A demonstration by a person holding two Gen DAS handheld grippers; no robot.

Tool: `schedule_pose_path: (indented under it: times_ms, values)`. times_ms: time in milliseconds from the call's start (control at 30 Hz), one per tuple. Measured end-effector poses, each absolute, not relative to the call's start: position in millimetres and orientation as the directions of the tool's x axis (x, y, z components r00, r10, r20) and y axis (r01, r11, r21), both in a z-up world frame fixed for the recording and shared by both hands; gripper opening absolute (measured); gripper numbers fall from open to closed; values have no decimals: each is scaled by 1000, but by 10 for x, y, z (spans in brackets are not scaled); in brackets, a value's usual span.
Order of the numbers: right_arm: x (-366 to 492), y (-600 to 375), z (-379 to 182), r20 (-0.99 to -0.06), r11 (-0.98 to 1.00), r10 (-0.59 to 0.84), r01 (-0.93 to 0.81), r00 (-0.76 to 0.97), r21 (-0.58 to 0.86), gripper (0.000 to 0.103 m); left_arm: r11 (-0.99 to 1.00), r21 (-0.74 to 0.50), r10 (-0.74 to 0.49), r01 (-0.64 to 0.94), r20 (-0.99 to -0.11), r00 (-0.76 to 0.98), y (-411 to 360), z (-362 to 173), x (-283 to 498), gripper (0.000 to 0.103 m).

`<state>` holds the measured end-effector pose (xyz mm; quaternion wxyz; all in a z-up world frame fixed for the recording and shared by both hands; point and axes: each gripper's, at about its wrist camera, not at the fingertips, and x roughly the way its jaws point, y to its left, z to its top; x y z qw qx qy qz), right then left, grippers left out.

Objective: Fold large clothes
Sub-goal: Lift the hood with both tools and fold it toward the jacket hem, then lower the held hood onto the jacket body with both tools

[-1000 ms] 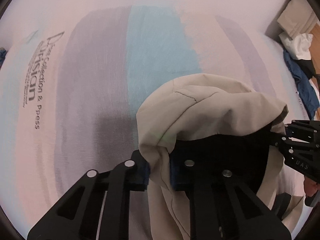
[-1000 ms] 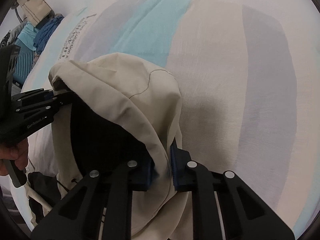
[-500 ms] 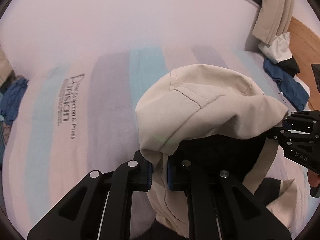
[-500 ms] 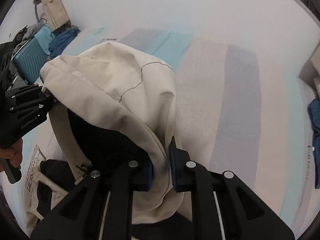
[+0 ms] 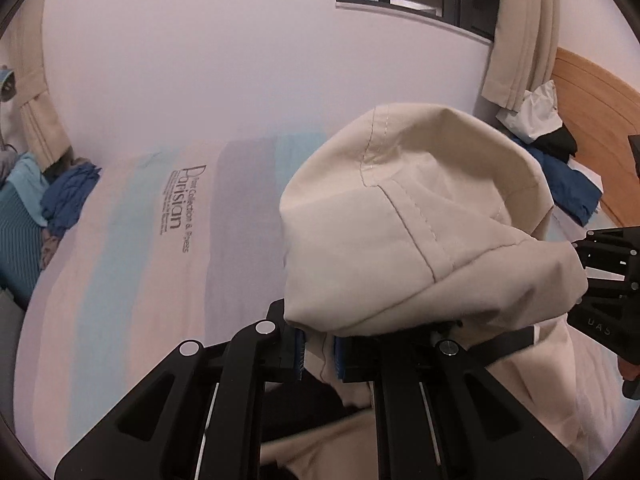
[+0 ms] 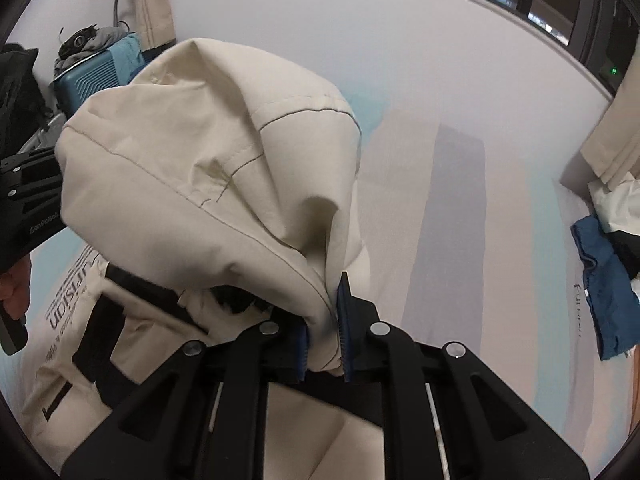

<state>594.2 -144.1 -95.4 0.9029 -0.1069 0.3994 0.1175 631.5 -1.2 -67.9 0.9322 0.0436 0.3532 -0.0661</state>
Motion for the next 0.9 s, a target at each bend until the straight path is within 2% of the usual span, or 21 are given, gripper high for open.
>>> schedule_pose_path:
  times_ms: [200,467,900]
  values:
    - [5480,-1371,-1034,-729,957,120,-275,674,-97,11,988,65,-65,141,-651,756,-26,-787,5863,10]
    - [5027,-1374,-1189,-731,965,118,-250,672,-74,11,990,42,-72,138,-686,724,-16,-1036,5450,10]
    - [4579,-1243,-1496,-753,961,92,-257,651,-105,11,983,78,-62,166,-710,701,20,-1453,4918,11]
